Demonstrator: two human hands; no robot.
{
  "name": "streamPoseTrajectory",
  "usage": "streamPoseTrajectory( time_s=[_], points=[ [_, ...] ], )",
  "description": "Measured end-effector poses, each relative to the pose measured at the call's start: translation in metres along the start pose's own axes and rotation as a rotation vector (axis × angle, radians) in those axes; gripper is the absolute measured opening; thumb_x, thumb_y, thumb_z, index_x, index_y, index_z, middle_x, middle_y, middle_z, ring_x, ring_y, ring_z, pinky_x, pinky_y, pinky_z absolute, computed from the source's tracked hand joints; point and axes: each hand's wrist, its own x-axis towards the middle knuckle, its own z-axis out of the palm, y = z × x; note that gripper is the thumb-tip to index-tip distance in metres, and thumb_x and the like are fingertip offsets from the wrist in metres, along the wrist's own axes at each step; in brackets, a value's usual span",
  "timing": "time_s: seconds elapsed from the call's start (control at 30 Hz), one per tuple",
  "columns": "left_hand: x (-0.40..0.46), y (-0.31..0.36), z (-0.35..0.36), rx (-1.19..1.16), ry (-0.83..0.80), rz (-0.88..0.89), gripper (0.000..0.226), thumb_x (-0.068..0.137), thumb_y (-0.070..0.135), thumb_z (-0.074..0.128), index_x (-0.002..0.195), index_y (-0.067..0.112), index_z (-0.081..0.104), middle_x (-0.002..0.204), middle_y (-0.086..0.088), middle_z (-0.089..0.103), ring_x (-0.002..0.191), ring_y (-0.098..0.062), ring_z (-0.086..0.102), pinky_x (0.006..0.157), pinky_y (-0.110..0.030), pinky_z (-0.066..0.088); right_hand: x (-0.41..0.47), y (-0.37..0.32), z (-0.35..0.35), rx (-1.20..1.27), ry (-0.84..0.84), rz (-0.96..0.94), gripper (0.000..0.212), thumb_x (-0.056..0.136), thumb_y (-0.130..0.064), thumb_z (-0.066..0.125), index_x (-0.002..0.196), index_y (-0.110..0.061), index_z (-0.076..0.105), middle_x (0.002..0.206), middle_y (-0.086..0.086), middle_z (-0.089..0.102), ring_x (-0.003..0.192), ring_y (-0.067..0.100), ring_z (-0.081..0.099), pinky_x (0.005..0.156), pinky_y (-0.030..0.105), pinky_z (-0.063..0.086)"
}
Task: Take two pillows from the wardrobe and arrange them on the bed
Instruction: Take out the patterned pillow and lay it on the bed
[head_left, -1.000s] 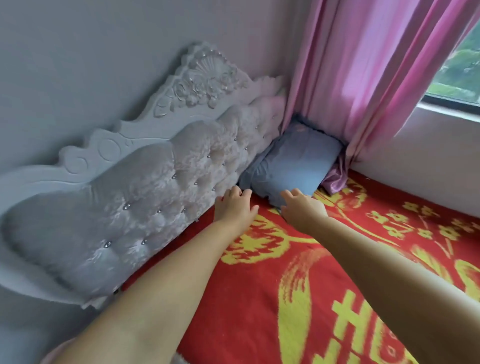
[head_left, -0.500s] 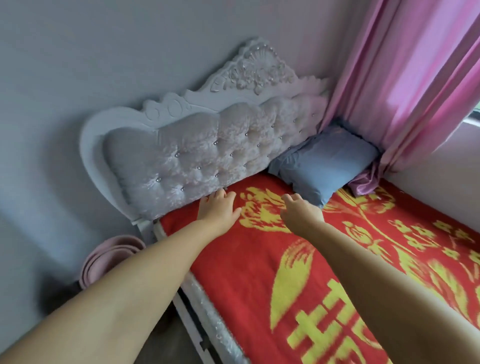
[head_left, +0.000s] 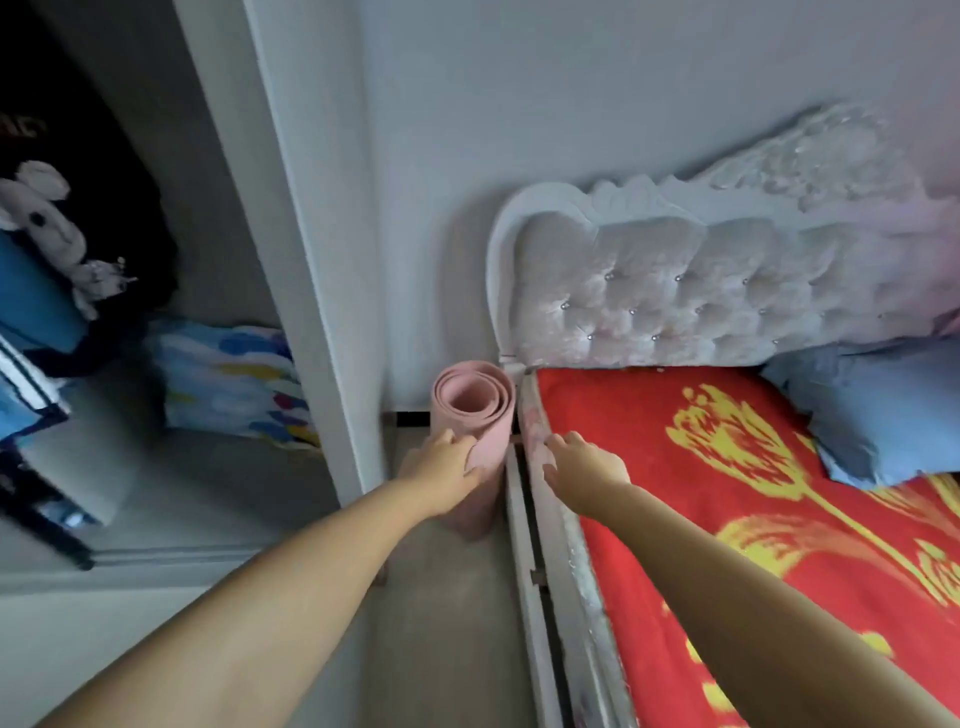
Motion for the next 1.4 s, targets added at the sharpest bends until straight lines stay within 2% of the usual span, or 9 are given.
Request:
streamPoseTrajectory(
  time_s=[0.13, 0.23, 0.4, 0.6, 0.8, 1.0, 1.1, 1.23, 1.4],
  points=[
    [-0.049, -0.083, -0.011, -0.024, -0.016, -0.172, 0.047, 0.092, 0.045, 0.045, 0.131, 0.019, 0.043, 0.13, -0.01, 0.047, 0.12, -0.03, 0.047, 0.093, -0.042, 0.044, 0.009, -0.088, 0.023, -0.147, -0.168, -0.173, 0.041, 0.096, -0.031, 0.042, 0.134, -0.017, 0.044, 0.136, 0.007, 0.048, 0.121, 0.031, 0.054, 0.09, 0.042, 0.047],
    [-0.081, -0.148, -0.026, -0.048, 0.012, -0.254, 0.045, 0.092, 0.044, 0.045, 0.131, 0.021, 0.043, 0.13, -0.008, 0.048, 0.119, -0.029, 0.047, 0.093, -0.042, 0.045, 0.017, -0.164, 0.038, -0.178, -0.224, -0.28, 0.043, 0.093, -0.034, 0.045, 0.132, -0.015, 0.046, 0.13, 0.009, 0.055, 0.114, 0.031, 0.058, 0.079, 0.036, 0.045],
    [-0.124, -0.264, -0.065, -0.032, 0.016, -0.359, 0.046, 0.093, 0.042, 0.045, 0.134, 0.021, 0.041, 0.137, -0.009, 0.043, 0.122, -0.03, 0.046, 0.093, -0.041, 0.043, 0.034, -0.3, 0.052, -0.18, -0.272, -0.421, 0.047, 0.099, -0.04, 0.037, 0.139, -0.016, 0.041, 0.134, 0.008, 0.052, 0.117, 0.03, 0.057, 0.094, 0.041, 0.05],
    [-0.148, -0.389, -0.118, 0.079, 0.012, -0.394, 0.045, 0.094, 0.042, 0.045, 0.135, 0.022, 0.042, 0.135, -0.01, 0.044, 0.118, -0.031, 0.049, 0.092, -0.036, 0.042, 0.064, -0.424, 0.05, -0.066, -0.239, -0.429, 0.045, 0.099, -0.036, 0.04, 0.139, -0.016, 0.042, 0.14, 0.006, 0.049, 0.124, 0.028, 0.052, 0.096, 0.038, 0.048],
    [-0.099, -0.454, -0.131, 0.083, -0.021, -0.313, 0.041, 0.092, 0.042, 0.046, 0.13, 0.027, 0.049, 0.134, -0.008, 0.045, 0.118, -0.029, 0.048, 0.094, -0.038, 0.043, 0.119, -0.456, 0.053, -0.073, -0.234, -0.367, 0.046, 0.098, -0.037, 0.041, 0.14, -0.017, 0.039, 0.142, 0.006, 0.046, 0.125, 0.027, 0.051, 0.096, 0.039, 0.048],
    [0.009, -0.507, -0.115, 0.119, -0.088, -0.201, 0.044, 0.089, 0.041, 0.051, 0.128, 0.019, 0.05, 0.131, -0.015, 0.048, 0.12, -0.036, 0.047, 0.1, -0.045, 0.043, 0.242, -0.47, 0.073, -0.078, -0.231, -0.318, 0.046, 0.098, -0.033, 0.041, 0.142, -0.02, 0.036, 0.141, 0.008, 0.045, 0.123, 0.031, 0.052, 0.095, 0.044, 0.05],
    [0.075, -0.547, -0.106, 0.099, -0.091, -0.178, 0.044, 0.089, 0.037, 0.052, 0.128, 0.017, 0.052, 0.133, -0.014, 0.051, 0.123, -0.032, 0.047, 0.102, -0.043, 0.042, 0.321, -0.482, 0.096, -0.055, -0.21, -0.313, 0.046, 0.095, -0.034, 0.045, 0.136, -0.016, 0.04, 0.133, 0.017, 0.052, 0.119, 0.036, 0.055, 0.096, 0.046, 0.05],
    [0.161, -0.602, -0.095, 0.168, -0.109, -0.166, 0.042, 0.09, 0.036, 0.049, 0.128, 0.018, 0.047, 0.125, -0.014, 0.053, 0.115, -0.032, 0.052, 0.095, -0.041, 0.045, 0.422, -0.494, 0.135, -0.107, -0.249, -0.276, 0.046, 0.095, -0.039, 0.043, 0.131, -0.012, 0.044, 0.131, 0.019, 0.051, 0.119, 0.036, 0.054, 0.098, 0.044, 0.048],
    [0.239, -0.662, -0.068, 0.222, -0.131, -0.126, 0.046, 0.094, 0.034, 0.042, 0.137, 0.019, 0.037, 0.13, -0.011, 0.045, 0.12, -0.029, 0.045, 0.094, -0.04, 0.041, 0.518, -0.502, 0.17, -0.109, -0.281, -0.246, 0.052, 0.095, -0.039, 0.044, 0.139, -0.013, 0.037, 0.136, 0.017, 0.048, 0.124, 0.032, 0.05, 0.101, 0.041, 0.045]
  ],
)
